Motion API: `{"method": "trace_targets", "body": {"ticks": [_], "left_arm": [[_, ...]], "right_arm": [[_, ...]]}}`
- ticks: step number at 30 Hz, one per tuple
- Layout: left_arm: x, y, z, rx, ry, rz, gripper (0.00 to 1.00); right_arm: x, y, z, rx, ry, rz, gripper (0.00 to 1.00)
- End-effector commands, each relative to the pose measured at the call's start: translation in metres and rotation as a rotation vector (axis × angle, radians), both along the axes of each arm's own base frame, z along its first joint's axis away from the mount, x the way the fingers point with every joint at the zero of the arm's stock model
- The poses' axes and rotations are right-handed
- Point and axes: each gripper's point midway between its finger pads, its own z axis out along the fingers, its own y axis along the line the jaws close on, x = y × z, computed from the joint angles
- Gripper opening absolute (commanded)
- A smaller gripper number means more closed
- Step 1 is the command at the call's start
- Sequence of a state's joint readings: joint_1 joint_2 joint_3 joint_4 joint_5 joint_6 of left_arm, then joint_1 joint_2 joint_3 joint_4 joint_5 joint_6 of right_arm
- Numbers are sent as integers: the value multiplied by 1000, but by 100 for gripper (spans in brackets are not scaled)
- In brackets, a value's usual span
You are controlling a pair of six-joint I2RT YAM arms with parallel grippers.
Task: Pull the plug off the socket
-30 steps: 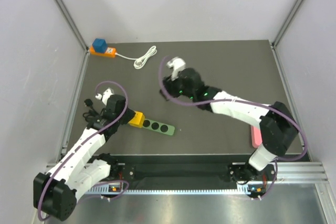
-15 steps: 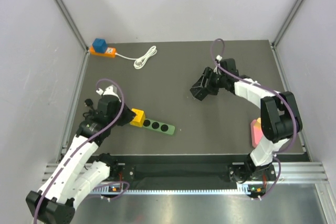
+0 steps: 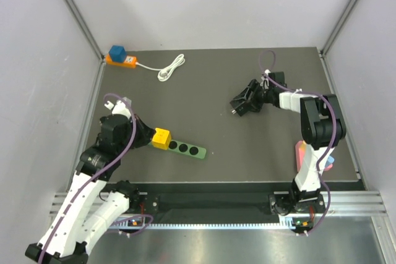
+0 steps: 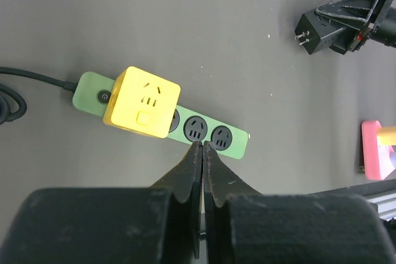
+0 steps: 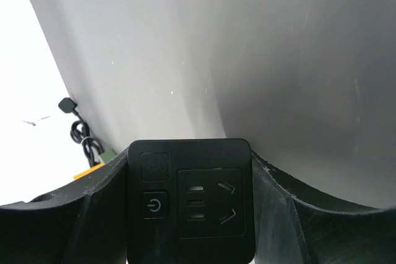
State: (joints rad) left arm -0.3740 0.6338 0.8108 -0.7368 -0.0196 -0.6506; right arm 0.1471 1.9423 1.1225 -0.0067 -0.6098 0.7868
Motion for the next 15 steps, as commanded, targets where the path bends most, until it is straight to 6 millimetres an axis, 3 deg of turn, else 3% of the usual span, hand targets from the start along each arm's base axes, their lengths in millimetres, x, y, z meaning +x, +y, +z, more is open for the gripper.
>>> {"method": "trace_targets", "body": {"ticks": [1, 2, 6, 11, 15], "left_arm": [[-3, 5, 16, 23, -41, -9, 4], [-3, 4, 15, 23, -39, -11, 7], [-5, 0, 10, 7, -19, -24, 15], [-6, -7, -1, -23, 21, -39, 20], [-6, -9, -8, -35, 39, -37, 21]], "right_arm": [[29, -5, 18, -6, -135, 2, 57], [31, -7, 20, -19, -155, 7, 63], [36, -15, 26, -103, -197, 53, 74], [50, -28, 59, -199, -294, 48, 87], [45, -46, 79, -338, -332, 45, 100]]}}
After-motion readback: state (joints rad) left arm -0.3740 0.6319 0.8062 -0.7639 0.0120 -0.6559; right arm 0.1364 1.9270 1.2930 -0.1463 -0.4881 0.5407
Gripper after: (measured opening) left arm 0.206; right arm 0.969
